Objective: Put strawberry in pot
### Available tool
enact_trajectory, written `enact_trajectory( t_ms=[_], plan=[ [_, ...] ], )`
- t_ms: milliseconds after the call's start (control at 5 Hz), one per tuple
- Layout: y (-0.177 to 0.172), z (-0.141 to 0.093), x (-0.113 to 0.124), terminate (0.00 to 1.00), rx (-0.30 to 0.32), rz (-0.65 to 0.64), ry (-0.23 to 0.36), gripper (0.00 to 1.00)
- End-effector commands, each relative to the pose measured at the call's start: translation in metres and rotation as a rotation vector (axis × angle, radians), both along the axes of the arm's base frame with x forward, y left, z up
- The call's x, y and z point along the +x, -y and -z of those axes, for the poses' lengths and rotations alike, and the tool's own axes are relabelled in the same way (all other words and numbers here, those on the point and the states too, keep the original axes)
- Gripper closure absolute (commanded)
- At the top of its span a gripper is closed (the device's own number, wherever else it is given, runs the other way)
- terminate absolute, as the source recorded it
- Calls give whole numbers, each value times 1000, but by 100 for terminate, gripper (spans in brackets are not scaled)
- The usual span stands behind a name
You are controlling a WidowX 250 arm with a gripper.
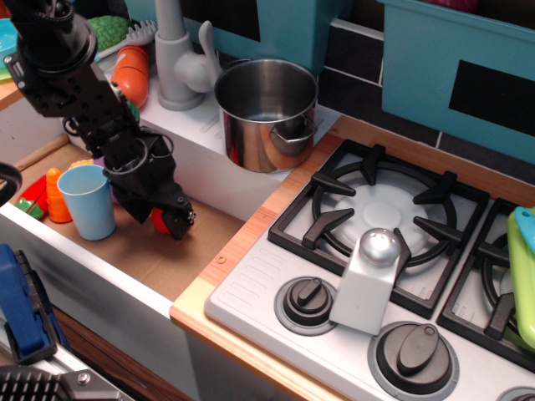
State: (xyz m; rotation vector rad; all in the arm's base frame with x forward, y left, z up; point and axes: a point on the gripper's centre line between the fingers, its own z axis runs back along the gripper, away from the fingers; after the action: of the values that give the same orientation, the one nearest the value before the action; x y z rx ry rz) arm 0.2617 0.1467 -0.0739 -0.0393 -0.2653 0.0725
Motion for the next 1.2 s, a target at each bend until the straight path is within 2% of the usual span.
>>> enact_trajectory(
  t_ms=[0,400,800,1000],
  plan=[
    [3,5,-3,0,0,-73,61,100],
    [18,-20,-4,0,35,-105,25,100],
    [21,-79,4,0,132,-117,-18,100],
    [29,-104,11,0,201,-119,15,100]
  ],
)
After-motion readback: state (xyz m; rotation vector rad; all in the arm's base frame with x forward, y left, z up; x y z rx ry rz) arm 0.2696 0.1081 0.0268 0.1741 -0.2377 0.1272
